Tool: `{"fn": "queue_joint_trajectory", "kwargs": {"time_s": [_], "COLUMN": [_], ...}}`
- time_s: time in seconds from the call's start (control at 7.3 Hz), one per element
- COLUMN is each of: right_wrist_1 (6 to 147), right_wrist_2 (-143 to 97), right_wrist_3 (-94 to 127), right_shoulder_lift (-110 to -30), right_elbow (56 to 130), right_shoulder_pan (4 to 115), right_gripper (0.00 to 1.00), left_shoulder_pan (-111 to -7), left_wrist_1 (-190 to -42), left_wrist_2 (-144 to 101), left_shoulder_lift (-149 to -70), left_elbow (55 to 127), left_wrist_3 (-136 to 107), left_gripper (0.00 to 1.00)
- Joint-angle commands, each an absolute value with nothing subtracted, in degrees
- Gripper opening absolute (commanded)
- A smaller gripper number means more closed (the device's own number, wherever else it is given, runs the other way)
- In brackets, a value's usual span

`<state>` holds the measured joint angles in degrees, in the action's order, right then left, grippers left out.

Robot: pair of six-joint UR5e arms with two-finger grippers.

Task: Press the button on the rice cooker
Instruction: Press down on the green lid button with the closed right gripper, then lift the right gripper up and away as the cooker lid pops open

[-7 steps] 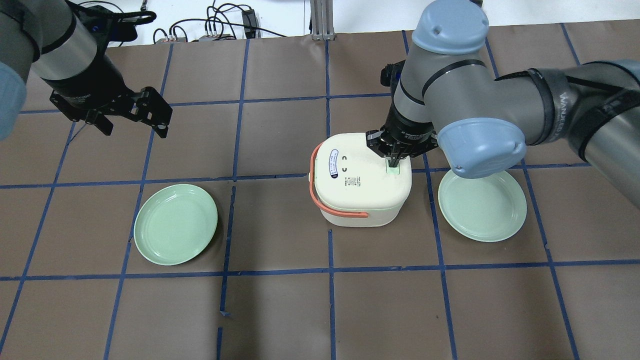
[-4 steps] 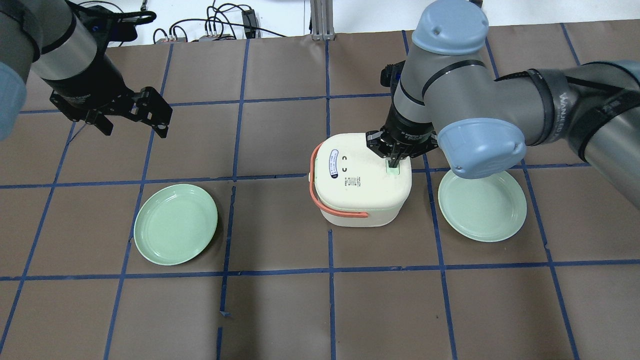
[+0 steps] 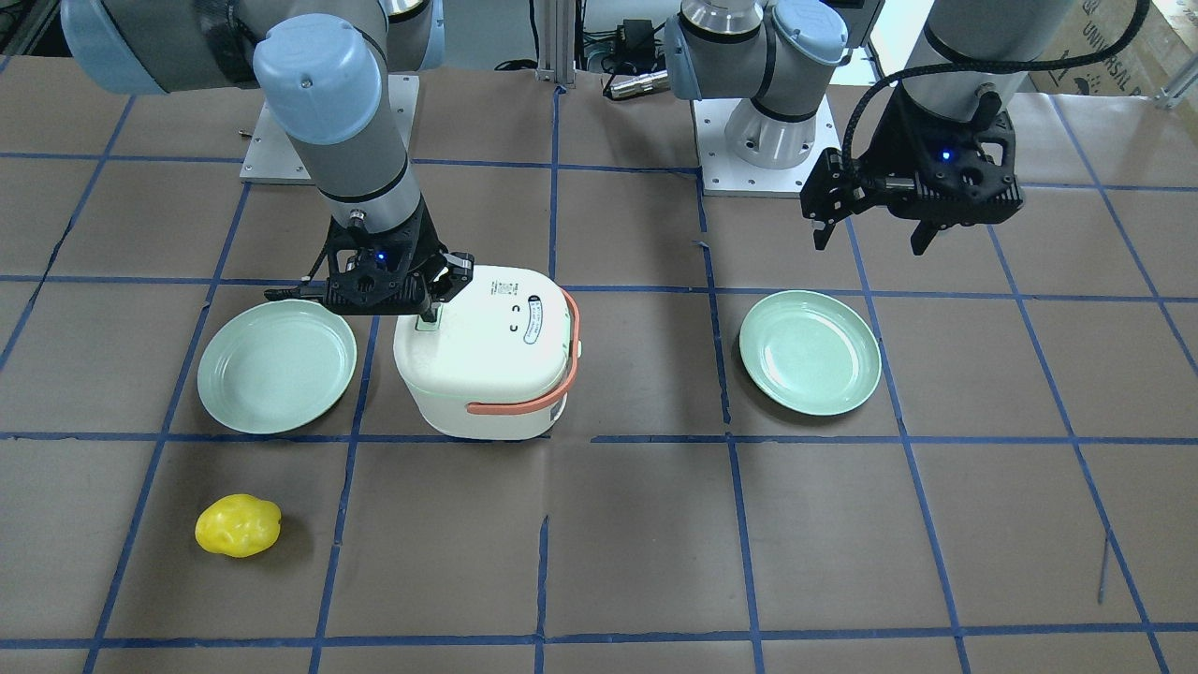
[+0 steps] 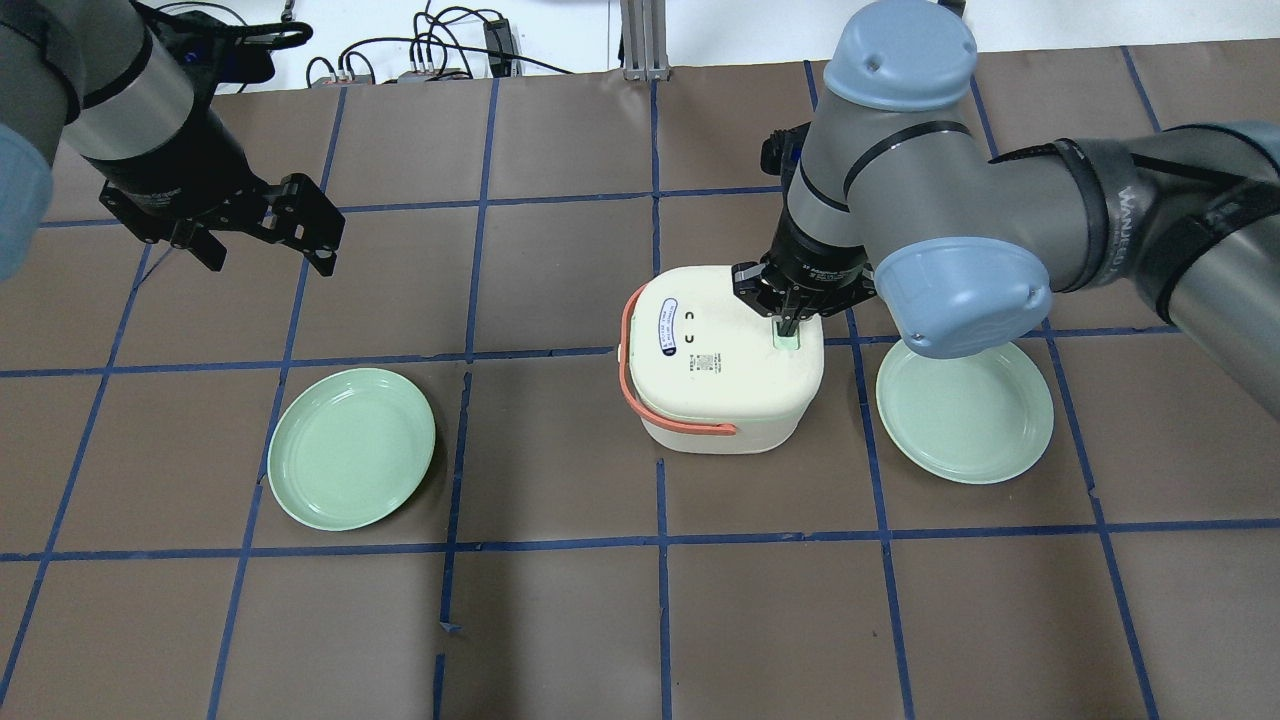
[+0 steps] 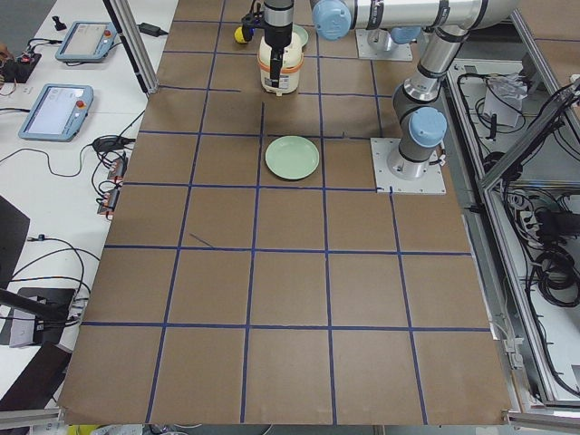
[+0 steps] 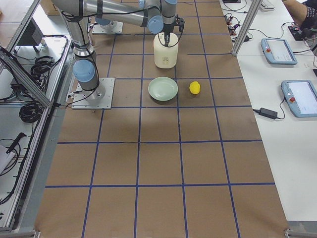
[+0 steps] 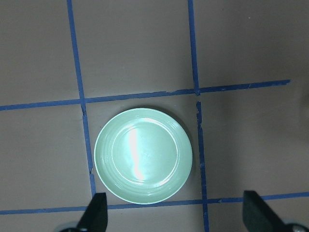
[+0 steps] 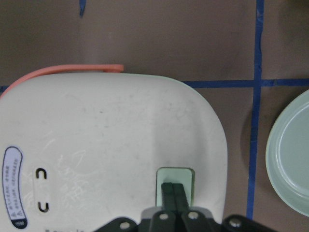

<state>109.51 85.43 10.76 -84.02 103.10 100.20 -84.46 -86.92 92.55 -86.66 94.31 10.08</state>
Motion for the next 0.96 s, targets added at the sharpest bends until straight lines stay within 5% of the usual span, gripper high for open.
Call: {"fn": "queue_joint_trajectory", "kwargs": {"time_s": [0.0,0.27,0.41,0.68,0.82], "right_wrist_1": [109.60,108.90,108.37,105.49,100.94], "right_wrist_2": [85.43,86.04,86.04,86.22,86.74], "right_wrist_3": [10.81,10.90,11.77,12.65,12.66], "right_shoulder_lift": [-84.02,-84.28,-84.55,-85.08,-84.99], "right_elbow": [103.53,102.67,101.70,97.24,91.64], "right_shoulder_pan": [100.20,100.20,100.20,100.11,99.59], "right_gripper": [0.10,0.15,0.29,0.85,0.98], "left_shoulder_pan": [-84.46,-84.46,-84.46,-84.46,-84.46], "left_wrist_1": [-86.92,-86.92,-86.92,-86.92,-86.92], "left_wrist_2": [92.55,92.55,92.55,92.55,92.55], "left_shoulder_lift": [-86.66,-86.66,-86.66,-86.66,-86.66], "left_elbow": [94.31,94.31,94.31,94.31,94.31], "left_wrist_3": [10.02,10.02,10.02,10.02,10.11], "left_gripper": [1.00,1.00,1.00,1.00,1.00]}}
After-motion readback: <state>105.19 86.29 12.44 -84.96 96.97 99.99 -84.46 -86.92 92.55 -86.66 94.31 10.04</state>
